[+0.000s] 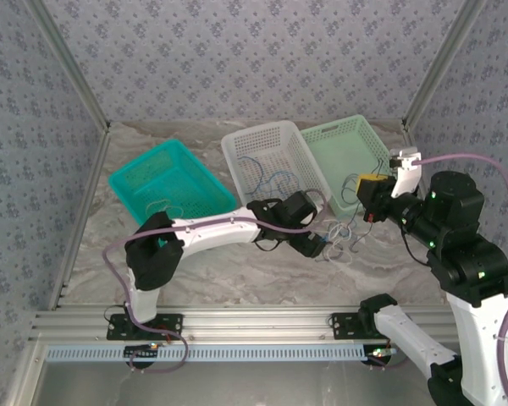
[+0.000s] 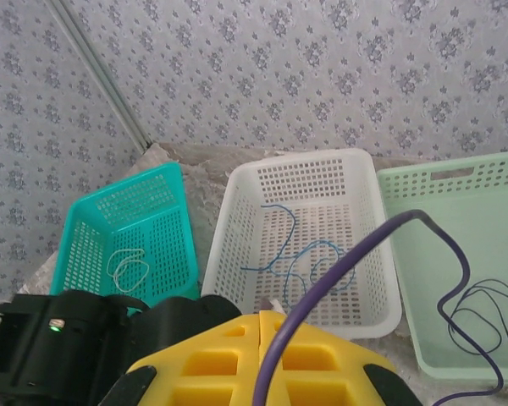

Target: Untangle the cables

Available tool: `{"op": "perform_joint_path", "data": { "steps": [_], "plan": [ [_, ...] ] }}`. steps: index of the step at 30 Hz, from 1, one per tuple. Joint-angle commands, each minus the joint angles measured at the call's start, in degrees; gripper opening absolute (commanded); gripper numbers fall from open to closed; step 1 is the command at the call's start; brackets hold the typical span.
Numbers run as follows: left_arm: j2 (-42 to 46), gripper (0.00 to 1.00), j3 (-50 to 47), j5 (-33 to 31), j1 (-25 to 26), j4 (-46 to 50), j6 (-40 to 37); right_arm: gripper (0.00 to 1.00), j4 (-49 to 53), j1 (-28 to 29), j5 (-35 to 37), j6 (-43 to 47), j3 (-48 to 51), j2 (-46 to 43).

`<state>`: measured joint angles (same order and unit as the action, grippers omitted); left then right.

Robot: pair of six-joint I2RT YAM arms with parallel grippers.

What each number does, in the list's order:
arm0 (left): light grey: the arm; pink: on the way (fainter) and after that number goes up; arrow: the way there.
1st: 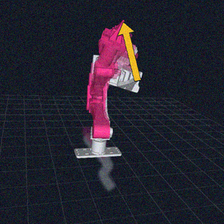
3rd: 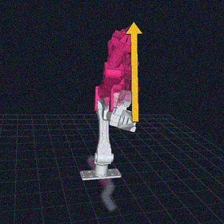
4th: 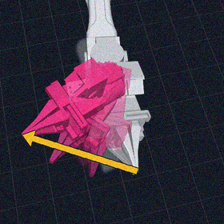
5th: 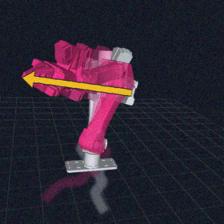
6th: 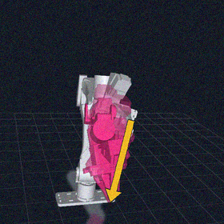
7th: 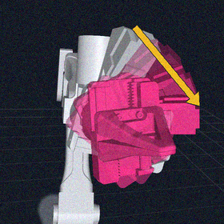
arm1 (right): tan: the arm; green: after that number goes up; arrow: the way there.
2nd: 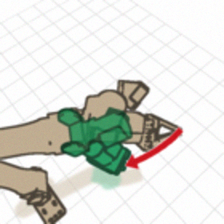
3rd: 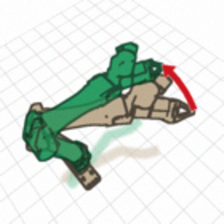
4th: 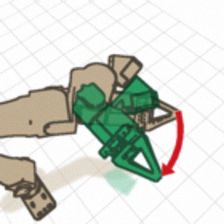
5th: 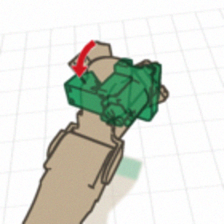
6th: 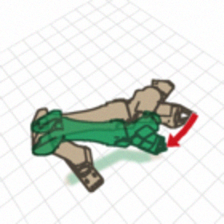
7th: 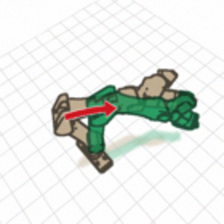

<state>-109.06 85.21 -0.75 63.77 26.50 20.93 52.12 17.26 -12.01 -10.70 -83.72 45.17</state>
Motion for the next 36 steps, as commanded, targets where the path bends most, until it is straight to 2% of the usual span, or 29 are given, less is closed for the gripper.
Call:
{"op": "perform_joint_path", "data": {
  "steps": [1,8,13,17,20,24,32,36],
  "plan": [
    [3.1,0.99,3.4,-11.2,0.3,9.0,0.7,0.0,-1.8,-0.3,-1.4,-0.8,-0.2,-1.6],
    [5.4,1.0,3.6,-24.1,0.2,17.0,0.8,0.0,-1.6,-0.3,-2.2,-1.0,1.0,-1.3],
    [11.4,0.99,-1.2,-26.7,0.2,13.4,-0.9,0.0,-1.4,-0.5,-2.5,-0.8,1.4,-1.0],
    [19.5,0.99,-8.2,-22.5,0.3,1.1,-5.8,0.0,-1.5,-0.6,-2.2,-1.1,2.4,-0.6],
    [24.9,1.0,-11.6,-17.6,0.3,-7.3,-7.2,0.0,-2.5,-0.7,0.9,-2.6,3.7,-0.3],
    [29.0,0.99,-14.7,-4.4,0.3,-19.0,-7.6,0.0,-5.0,-0.7,2.3,-4.2,5.9,-0.2],
    [27.5,0.99,-15.4,9.0,0.4,-34.1,-6.3,0.0,-7.5,-0.6,2.9,-6.9,8.5,-0.3],
    [23.6,0.99,-12.1,11.6,1.2,-35.3,-7.3,0.0,-8.3,-0.5,3.0,-7.7,8.7,-0.5]
  ]
}}
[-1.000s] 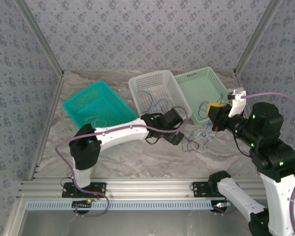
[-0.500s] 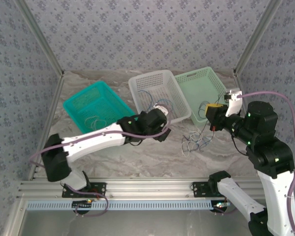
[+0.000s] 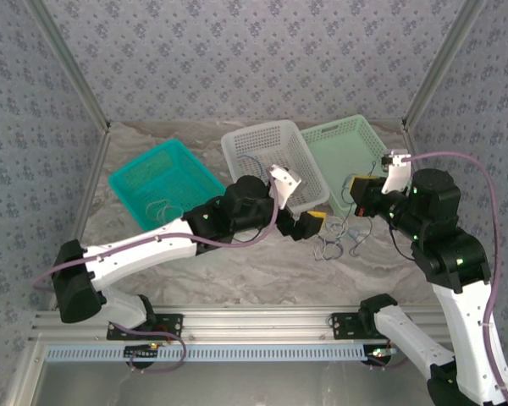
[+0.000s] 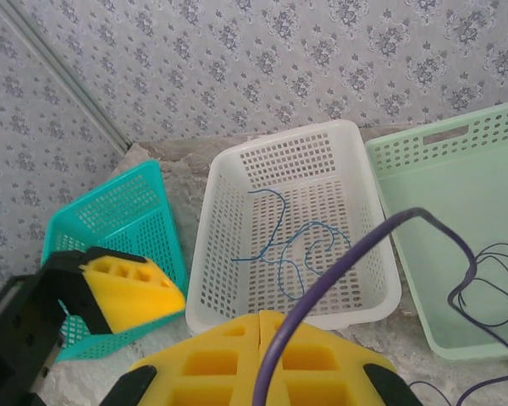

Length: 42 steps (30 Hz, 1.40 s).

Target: Untangle the cables

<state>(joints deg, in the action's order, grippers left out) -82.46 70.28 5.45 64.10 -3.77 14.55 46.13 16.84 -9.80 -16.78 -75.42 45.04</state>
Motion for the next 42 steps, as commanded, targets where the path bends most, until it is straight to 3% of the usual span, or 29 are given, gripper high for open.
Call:
{"op": "perform_joint_path", "data": {
  "steps": [1,18,20,25,29,34,42],
  "plan": [
    [-4.0,0.99,3.4,5.6,1.2,-5.5,-1.5,0.0,-2.5,-0.1,0.7,-1.9,0.4,-0.4],
    [-16.4,0.94,10.9,6.9,2.4,-11.9,-4.9,0.0,-2.7,0.6,-0.3,-4.5,0.4,-0.9],
    [-18.3,0.89,11.9,8.4,2.5,-11.4,-5.0,0.0,-2.7,0.6,-0.2,-4.7,0.3,-1.0],
    [-21.9,0.66,12.3,10.7,2.5,-10.3,-3.8,0.0,-2.1,0.6,0.0,-4.9,-0.3,-1.0],
    [-25.1,0.6,12.7,10.2,2.5,-7.6,-3.9,0.0,-2.0,0.6,-0.4,-5.4,-1.2,-0.8],
    [-27.7,0.4,12.0,9.0,2.5,-5.1,-3.8,0.0,-0.4,0.6,-0.4,-5.2,-4.1,-0.1],
    [-28.5,0.38,8.2,7.1,2.5,-3.4,-3.4,0.0,3.5,0.6,0.5,-3.3,-10.6,1.5]
  ]
}}
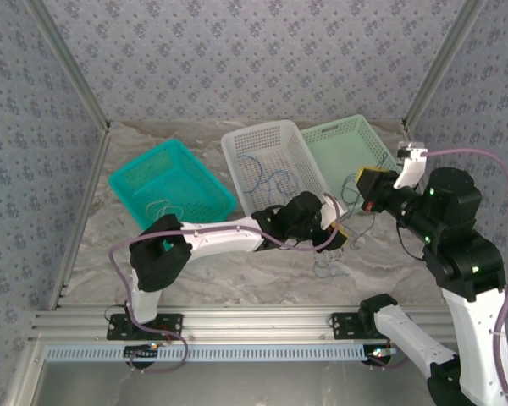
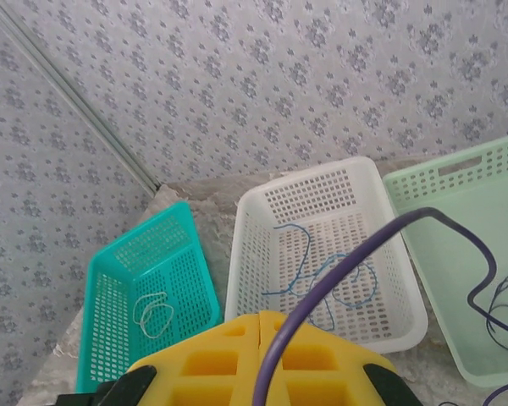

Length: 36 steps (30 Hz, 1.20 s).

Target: Untangle the cables

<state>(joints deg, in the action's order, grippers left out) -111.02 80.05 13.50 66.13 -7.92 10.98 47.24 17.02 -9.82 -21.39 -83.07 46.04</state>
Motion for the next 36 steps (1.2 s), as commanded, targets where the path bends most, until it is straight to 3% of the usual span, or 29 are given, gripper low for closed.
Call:
{"op": "perform_joint_path", "data": {
  "steps": [1,9,11,20,32,36],
  "plan": [
    [0.2,0.38,-1.9,-1.1,0.5,0.8,0.2,0.0,2.8,0.4,0.7,1.6,-3.4,0.7],
    [4.8,0.53,-5.4,-5.5,0.5,-1.3,1.4,0.0,5.0,0.2,3.4,4.9,-6.7,3.5],
    [6.4,0.67,-5.8,-6.8,0.5,-1.1,1.4,0.0,5.4,0.1,3.7,6.1,-10.1,5.6],
    [15.3,0.98,-12.6,-15.3,0.5,-1.3,0.7,0.0,9.5,-0.1,4.6,11.4,-29.3,15.9],
    [18.4,0.99,-17.6,-20.1,0.5,-1.1,0.6,0.0,9.8,-0.7,4.9,14.7,-44.3,24.4],
    [18.4,0.99,-18.1,-21.1,0.4,-1.1,0.9,0.0,6.4,-0.8,6.2,16.2,-44.6,25.7]
  ]
}}
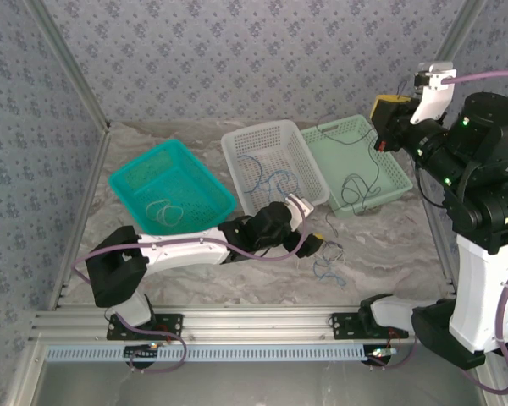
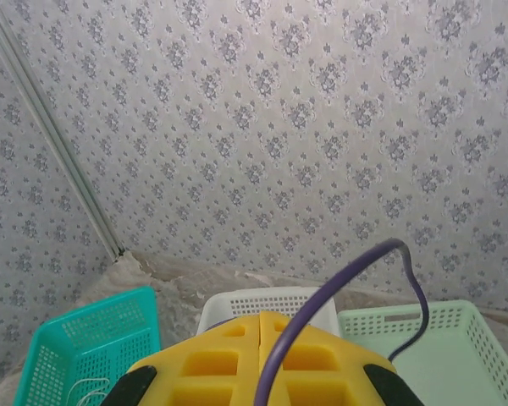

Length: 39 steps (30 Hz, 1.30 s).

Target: Untangle the cables

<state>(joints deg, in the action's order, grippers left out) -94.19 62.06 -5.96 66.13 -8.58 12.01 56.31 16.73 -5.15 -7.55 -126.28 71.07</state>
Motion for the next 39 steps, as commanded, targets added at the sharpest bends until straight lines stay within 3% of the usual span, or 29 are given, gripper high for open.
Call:
{"op": "perform_joint_path", "data": {
  "steps": [1,12,22,27,39],
  "plan": [
    [1.5,0.99,-0.1,-1.6,0.4,-0.4,-0.1,0.0,-4.3,-0.6,2.2,2.6,-1.8,1.1],
    [1.4,0.99,-0.5,-2.0,0.0,-0.6,0.5,0.0,-13.7,-3.9,3.9,4.5,-10.3,8.0],
    [3.1,0.99,-1.6,-2.1,-0.3,-0.8,0.9,0.0,-23.3,-16.1,-4.6,1.7,-5.5,16.3],
    [5.0,0.99,-2.7,-3.3,-0.3,-0.7,1.0,0.0,-22.7,-20.1,-9.1,-1.3,-4.7,21.0],
    [11.9,0.99,-4.7,-8.9,-2.9,4.1,4.9,0.0,-23.1,-22.2,-9.7,-2.8,25.3,23.2]
  ]
}}
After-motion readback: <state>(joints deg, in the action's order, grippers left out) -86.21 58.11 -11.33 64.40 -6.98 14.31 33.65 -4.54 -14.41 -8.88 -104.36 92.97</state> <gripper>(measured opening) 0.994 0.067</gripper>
